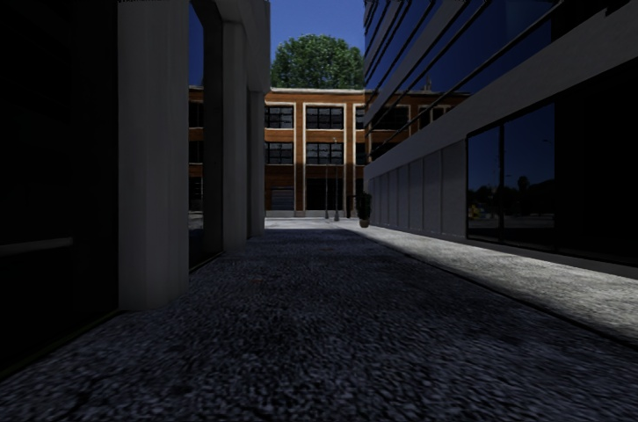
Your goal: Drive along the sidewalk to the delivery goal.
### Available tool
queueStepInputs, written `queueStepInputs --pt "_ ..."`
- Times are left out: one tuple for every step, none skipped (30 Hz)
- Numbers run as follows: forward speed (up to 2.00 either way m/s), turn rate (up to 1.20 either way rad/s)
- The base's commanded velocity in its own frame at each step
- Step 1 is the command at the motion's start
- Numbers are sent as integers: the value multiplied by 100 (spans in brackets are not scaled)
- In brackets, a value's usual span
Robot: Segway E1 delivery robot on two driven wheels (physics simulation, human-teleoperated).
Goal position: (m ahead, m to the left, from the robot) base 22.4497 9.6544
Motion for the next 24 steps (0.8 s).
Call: queueStepInputs --pt "200 24" --pt "200 24" --pt "200 24" --pt "200 24" --pt "200 24" --pt "200 24" --pt "200 24" --pt "200 22" --pt "200 13" --pt "200 3" --pt "200 0" --pt "200 0" --pt "200 0" --pt "200 0" --pt "200 0" --pt "200 0" --pt "200 0" --pt "200 0" --pt "200 0" --pt "200 0" --pt "200 0" --pt "200 0" --pt "200 0" --pt "200 0"
